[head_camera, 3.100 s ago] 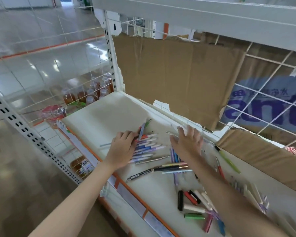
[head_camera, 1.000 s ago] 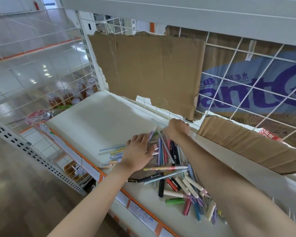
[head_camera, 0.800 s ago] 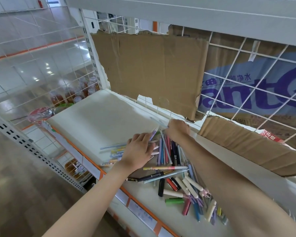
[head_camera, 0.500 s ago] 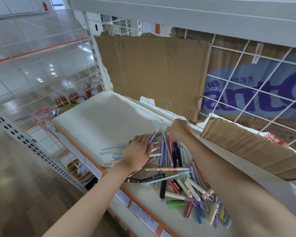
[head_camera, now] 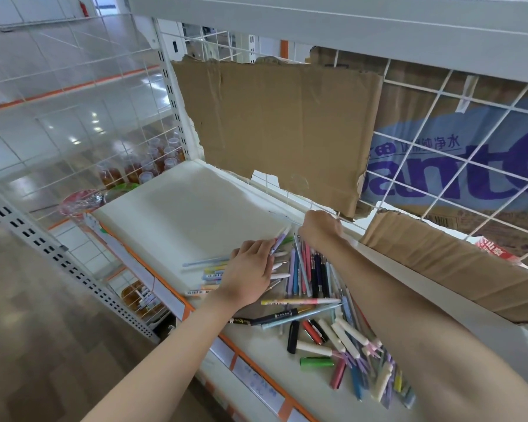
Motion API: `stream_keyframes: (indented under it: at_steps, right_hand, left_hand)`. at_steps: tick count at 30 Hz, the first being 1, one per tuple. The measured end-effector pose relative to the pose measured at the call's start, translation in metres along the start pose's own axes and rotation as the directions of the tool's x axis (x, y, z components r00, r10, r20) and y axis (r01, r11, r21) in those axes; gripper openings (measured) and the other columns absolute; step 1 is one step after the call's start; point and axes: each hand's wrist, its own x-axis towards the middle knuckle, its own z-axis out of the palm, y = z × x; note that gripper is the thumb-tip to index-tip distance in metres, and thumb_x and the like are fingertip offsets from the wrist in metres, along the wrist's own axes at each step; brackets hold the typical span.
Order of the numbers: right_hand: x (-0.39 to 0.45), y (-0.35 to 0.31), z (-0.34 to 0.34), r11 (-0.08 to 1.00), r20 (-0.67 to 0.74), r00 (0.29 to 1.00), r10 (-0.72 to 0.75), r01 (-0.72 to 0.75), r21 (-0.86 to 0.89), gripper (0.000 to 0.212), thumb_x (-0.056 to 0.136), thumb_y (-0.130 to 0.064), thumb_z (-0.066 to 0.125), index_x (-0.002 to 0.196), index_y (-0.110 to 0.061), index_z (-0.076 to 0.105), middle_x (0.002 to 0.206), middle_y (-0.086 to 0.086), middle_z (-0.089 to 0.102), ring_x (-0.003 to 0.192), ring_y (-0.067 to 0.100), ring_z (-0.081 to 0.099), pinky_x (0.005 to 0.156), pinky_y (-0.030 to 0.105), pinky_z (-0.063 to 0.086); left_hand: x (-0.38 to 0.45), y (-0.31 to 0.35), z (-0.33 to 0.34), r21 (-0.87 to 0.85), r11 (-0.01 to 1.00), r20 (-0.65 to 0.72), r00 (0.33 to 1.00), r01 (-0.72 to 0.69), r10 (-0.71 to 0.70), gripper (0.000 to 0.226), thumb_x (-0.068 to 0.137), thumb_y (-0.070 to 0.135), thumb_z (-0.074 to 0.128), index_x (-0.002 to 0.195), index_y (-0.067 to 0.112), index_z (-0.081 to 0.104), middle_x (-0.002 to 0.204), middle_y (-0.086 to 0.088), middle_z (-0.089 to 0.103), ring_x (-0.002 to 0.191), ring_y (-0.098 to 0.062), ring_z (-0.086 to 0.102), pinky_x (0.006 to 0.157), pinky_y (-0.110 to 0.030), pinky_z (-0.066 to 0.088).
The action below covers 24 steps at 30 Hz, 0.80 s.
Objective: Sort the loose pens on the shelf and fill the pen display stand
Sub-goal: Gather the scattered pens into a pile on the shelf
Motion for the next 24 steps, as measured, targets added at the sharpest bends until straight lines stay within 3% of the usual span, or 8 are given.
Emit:
stream_keyframes:
  at_steps: [4,8,12,14,17,20,24]
  right_hand:
    - [0.002,-0.005,-0.004,1.0,-0.066,0.998,-0.015,0.015,0.002,0.017,0.091,-0.003,0.043,0.097,-0.005,0.058,0.103,0.013,0.061,0.097,0.029,0.059,0.07,0.03,0.04]
    - [-0.011,-0.004,-0.008,0.979,-0.209,0.957,-0.2,0.205,0.0,0.016,0.096,-0.01,0.037,0.108,-0.007,0.048,0.104,0.013,0.061,0.093,0.033,0.059,0.071,0.035,0.04]
    - [-0.032,0.016,-0.007,0.877,-0.054,0.882,-0.469,0.457,-0.149,0.011,0.094,-0.013,0.046,0.103,-0.017,0.051,0.106,0.003,0.056,0.098,0.024,0.05,0.072,0.033,0.033]
    - [-0.038,0.027,-0.002,0.83,0.019,0.833,-0.553,0.553,-0.078,0.018,0.092,-0.025,0.052,0.11,-0.023,0.055,0.12,-0.001,0.048,0.115,0.018,0.04,0.086,0.035,0.035]
    - [-0.037,0.029,0.01,0.798,0.091,0.794,-0.601,0.601,0.028,0.048,0.094,-0.047,0.044,0.14,-0.034,0.037,0.152,-0.008,0.02,0.138,0.013,0.012,0.109,0.04,0.017]
    - [-0.029,0.014,0.024,0.762,0.08,0.76,-0.645,0.647,-0.009,0.056,0.095,-0.059,0.024,0.147,-0.041,0.011,0.158,-0.013,-0.003,0.144,0.009,-0.01,0.115,0.041,-0.002]
    - [-0.02,-0.011,0.034,0.705,0.122,0.707,-0.697,0.706,-0.06,0.059,0.094,-0.061,0.015,0.148,-0.038,0.007,0.158,-0.012,0.005,0.144,0.008,-0.008,0.117,0.04,-0.007]
  left_hand:
    - [-0.002,0.0,0.0,0.004,1.0,-0.006,1.0,-0.002,0.002,0.04,0.099,0.022,0.035,0.138,0.018,0.04,0.129,0.001,0.055,0.116,-0.019,0.044,0.09,-0.032,0.033]
    - [-0.002,0.002,-0.004,-0.041,0.999,-0.027,1.0,-0.016,0.015,0.034,0.098,0.019,0.039,0.13,0.013,0.049,0.123,-0.005,0.056,0.111,-0.023,0.048,0.09,-0.033,0.036]
    - [-0.011,0.003,-0.019,-0.084,0.996,-0.251,0.968,0.005,-0.026,0.012,0.086,0.008,0.058,0.095,0.006,0.064,0.092,-0.008,0.054,0.085,-0.024,0.052,0.072,-0.035,0.045]
    - [-0.016,-0.002,-0.029,-0.075,0.995,-0.292,0.953,0.06,-0.08,0.009,0.085,0.008,0.059,0.092,0.009,0.063,0.092,-0.003,0.052,0.087,-0.022,0.051,0.074,-0.031,0.04]
    - [-0.021,-0.021,-0.042,0.005,0.98,-0.153,0.969,0.198,-0.195,0.026,0.091,0.029,0.05,0.111,0.015,0.059,0.113,-0.004,0.054,0.11,-0.025,0.047,0.088,-0.036,0.031]
    - [-0.038,-0.045,-0.052,0.127,0.943,0.036,0.948,0.308,-0.315,0.055,0.09,0.062,0.029,0.135,0.033,0.041,0.139,0.005,0.04,0.132,-0.022,0.029,0.109,-0.045,0.021]
    - [-0.059,-0.035,-0.044,0.151,0.957,0.152,0.951,0.247,-0.269,0.076,0.075,0.076,0.004,0.141,0.044,0.023,0.146,0.007,0.027,0.138,-0.022,0.017,0.112,-0.051,0.016]
